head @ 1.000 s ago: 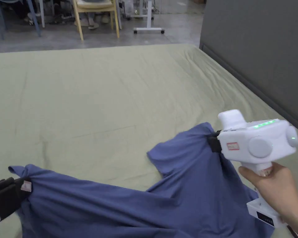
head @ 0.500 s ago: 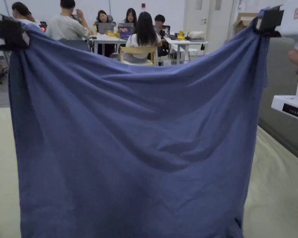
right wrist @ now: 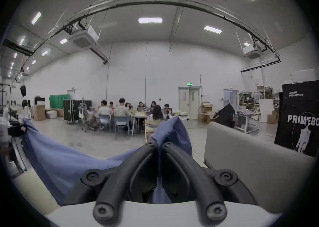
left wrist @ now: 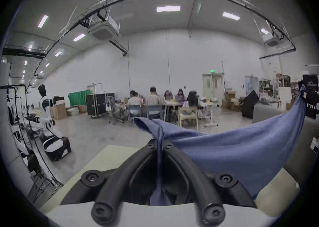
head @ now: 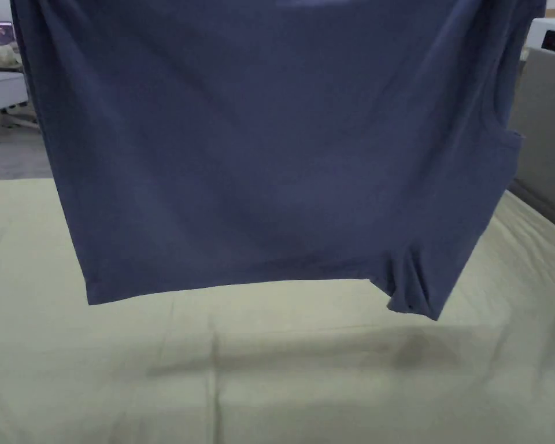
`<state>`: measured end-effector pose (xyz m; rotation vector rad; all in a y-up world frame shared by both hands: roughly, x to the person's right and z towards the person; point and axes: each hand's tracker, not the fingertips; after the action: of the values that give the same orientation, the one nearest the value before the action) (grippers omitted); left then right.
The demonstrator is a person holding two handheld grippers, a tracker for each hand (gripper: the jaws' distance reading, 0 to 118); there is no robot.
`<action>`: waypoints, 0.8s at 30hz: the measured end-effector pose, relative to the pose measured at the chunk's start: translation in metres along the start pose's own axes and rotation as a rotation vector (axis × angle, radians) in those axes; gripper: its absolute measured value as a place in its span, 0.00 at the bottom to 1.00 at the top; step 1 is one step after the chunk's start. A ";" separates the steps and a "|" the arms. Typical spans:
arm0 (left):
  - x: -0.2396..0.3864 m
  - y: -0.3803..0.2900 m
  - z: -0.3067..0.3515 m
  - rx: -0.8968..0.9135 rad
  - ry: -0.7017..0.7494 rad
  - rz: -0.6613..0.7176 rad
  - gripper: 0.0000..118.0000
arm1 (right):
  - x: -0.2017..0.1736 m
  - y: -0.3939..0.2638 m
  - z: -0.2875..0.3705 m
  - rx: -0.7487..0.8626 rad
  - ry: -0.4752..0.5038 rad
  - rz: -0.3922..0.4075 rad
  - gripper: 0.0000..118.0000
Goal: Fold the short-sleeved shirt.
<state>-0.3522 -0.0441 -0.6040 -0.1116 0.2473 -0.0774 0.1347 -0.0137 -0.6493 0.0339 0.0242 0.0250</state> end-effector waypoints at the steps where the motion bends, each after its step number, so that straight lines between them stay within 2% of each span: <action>1: 0.004 -0.022 -0.015 -0.040 -0.008 -0.017 0.01 | -0.004 -0.023 -0.012 -0.039 0.006 0.013 0.04; 4: 0.017 -0.106 -0.060 -0.166 -0.066 0.012 0.01 | -0.013 -0.106 -0.037 -0.155 0.018 0.026 0.04; 7: 0.031 -0.186 -0.090 -0.296 -0.056 0.042 0.01 | -0.020 -0.186 -0.052 -0.266 0.033 0.045 0.04; 9: 0.051 -0.226 -0.070 -0.367 -0.091 0.102 0.01 | -0.025 -0.226 -0.058 -0.324 0.026 0.077 0.04; 11: 0.059 -0.246 -0.070 -0.396 -0.110 0.121 0.01 | -0.025 -0.249 -0.063 -0.368 0.050 0.062 0.04; 12: 0.052 -0.251 -0.084 -0.398 -0.109 0.092 0.01 | -0.024 -0.259 -0.064 -0.383 0.062 0.058 0.04; 15: 0.054 -0.267 -0.069 -0.409 -0.140 0.024 0.01 | -0.019 -0.279 -0.054 -0.393 0.093 0.043 0.04; 18: 0.034 -0.286 -0.051 -0.440 -0.212 0.008 0.01 | -0.002 -0.308 -0.019 -0.432 0.192 -0.016 0.04; 21: 0.014 -0.312 0.001 -0.455 -0.248 -0.008 0.01 | 0.021 -0.339 0.042 -0.475 0.217 -0.025 0.04; 24: 0.002 -0.346 0.060 -0.478 -0.269 -0.101 0.01 | 0.042 -0.369 0.106 -0.523 0.231 -0.029 0.04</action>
<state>-0.3567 -0.3814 -0.5054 -0.6057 -0.0137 -0.1013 0.1888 -0.3853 -0.5575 -0.4924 0.2485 0.0053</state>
